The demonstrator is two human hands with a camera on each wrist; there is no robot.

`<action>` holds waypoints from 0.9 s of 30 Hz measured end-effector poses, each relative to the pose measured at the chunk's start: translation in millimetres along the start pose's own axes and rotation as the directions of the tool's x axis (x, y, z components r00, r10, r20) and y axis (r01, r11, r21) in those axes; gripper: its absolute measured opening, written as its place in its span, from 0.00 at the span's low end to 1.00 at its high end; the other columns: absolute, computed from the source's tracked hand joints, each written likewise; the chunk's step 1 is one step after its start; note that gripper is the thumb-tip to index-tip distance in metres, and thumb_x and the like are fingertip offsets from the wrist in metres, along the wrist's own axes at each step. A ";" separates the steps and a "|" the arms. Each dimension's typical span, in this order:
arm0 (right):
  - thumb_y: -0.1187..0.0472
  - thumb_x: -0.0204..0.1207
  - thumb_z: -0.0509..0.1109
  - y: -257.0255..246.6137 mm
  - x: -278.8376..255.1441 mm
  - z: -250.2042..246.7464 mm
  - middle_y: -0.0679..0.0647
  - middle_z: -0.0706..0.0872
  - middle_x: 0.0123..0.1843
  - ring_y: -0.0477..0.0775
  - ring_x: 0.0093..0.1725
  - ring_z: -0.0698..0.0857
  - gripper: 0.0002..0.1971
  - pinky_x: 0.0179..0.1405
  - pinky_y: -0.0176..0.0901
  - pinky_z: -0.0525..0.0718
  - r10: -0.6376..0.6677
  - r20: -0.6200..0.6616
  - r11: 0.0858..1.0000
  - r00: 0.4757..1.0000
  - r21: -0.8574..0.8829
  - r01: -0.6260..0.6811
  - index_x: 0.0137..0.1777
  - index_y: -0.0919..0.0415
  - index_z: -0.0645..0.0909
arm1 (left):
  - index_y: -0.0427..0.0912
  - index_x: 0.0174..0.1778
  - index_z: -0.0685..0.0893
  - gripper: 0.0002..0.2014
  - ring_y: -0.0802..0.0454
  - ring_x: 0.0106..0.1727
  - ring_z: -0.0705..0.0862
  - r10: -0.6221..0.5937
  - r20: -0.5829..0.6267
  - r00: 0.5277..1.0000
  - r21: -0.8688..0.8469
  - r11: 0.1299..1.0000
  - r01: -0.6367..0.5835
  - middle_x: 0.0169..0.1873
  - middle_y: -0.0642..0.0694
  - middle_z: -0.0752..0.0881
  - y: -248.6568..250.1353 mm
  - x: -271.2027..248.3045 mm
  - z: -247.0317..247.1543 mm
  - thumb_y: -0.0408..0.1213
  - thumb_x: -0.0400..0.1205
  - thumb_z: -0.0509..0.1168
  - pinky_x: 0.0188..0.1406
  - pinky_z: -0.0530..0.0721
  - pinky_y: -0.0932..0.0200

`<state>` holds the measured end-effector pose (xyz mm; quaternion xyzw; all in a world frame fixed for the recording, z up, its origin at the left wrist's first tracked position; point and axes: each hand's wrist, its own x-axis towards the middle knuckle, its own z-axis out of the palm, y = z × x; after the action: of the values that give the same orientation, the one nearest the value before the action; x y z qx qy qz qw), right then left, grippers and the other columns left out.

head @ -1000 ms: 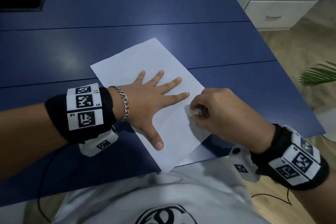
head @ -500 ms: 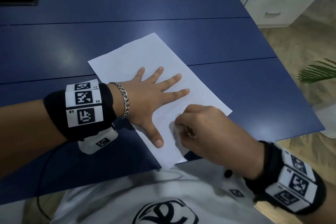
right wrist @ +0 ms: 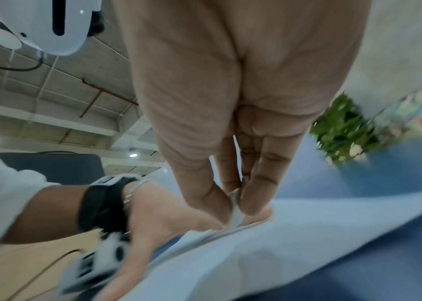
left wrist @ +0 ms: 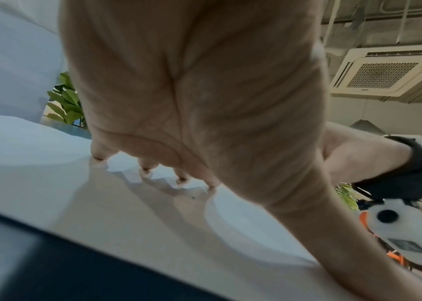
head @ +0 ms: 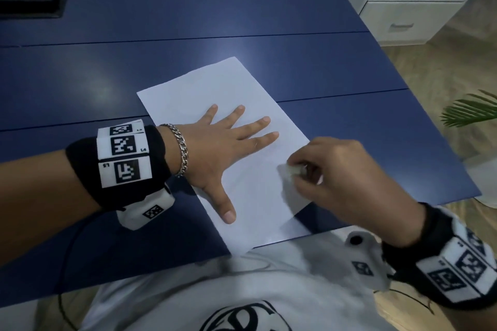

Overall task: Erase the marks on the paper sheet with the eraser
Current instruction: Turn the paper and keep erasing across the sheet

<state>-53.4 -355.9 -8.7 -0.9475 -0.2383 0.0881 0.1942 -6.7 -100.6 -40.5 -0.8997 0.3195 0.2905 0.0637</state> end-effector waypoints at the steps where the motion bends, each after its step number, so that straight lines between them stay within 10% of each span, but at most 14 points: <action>1: 0.61 0.76 0.74 8.5 -0.7 -2.6 0.45 0.85 0.40 0.47 0.39 0.85 0.06 0.44 0.46 0.86 0.021 -0.035 0.999 0.999 -0.024 -0.021 0.49 0.51 0.91 | 0.65 0.84 0.17 0.83 0.38 0.89 0.23 0.020 0.000 1.000 0.005 1.000 -0.020 0.87 0.62 0.20 -3.1 -1.5 -0.2 0.88 0.51 0.73 0.86 0.35 0.19; 8: 0.58 0.77 0.76 12.1 -29.1 2.2 0.38 0.86 0.44 0.41 0.50 0.85 0.05 0.47 0.33 0.83 0.069 0.115 0.994 0.991 0.073 -0.077 0.47 0.45 0.89 | 0.62 0.79 0.11 0.88 0.39 0.84 0.15 -0.042 0.079 0.996 0.041 0.998 0.039 0.81 0.53 0.10 -31.5 -22.1 -2.8 0.87 0.47 0.75 0.87 0.27 0.29; 13: 0.52 0.78 0.78 14.8 -26.5 -6.0 0.38 0.89 0.45 0.39 0.49 0.88 0.04 0.48 0.33 0.84 0.058 0.099 0.986 0.993 0.148 -0.072 0.50 0.41 0.91 | 0.62 0.87 0.21 0.73 0.40 0.87 0.19 -0.039 0.008 0.999 -0.093 0.995 0.039 0.84 0.54 0.14 -20.0 -25.8 -6.1 0.90 0.62 0.62 0.90 0.32 0.32; 18: 0.53 0.77 0.80 14.1 3.4 -9.8 0.40 0.87 0.45 0.39 0.44 0.87 0.09 0.46 0.33 0.85 -0.046 0.145 0.998 0.988 0.037 0.042 0.56 0.43 0.92 | 0.69 0.87 0.23 0.69 0.31 0.90 0.27 -0.097 -0.010 0.995 -0.136 0.986 0.095 0.87 0.54 0.20 11.5 -4.9 -3.3 0.90 0.62 0.61 0.88 0.39 0.21; 27: 0.60 0.78 0.72 -1.8 33.6 3.5 0.49 0.85 0.39 0.52 0.37 0.85 0.05 0.41 0.54 0.87 -0.177 0.142 0.978 0.974 -0.084 0.190 0.44 0.56 0.89 | 0.77 0.82 0.21 0.75 0.26 0.89 0.25 -0.172 -0.066 0.983 -0.121 0.979 0.164 0.87 0.58 0.20 20.7 7.7 8.1 0.95 0.48 0.60 0.82 0.39 0.11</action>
<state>-25.7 -337.0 -13.7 -0.9217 -0.3412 0.1213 0.1390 -18.4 -118.6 -50.0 -0.9361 0.2273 0.2674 0.0240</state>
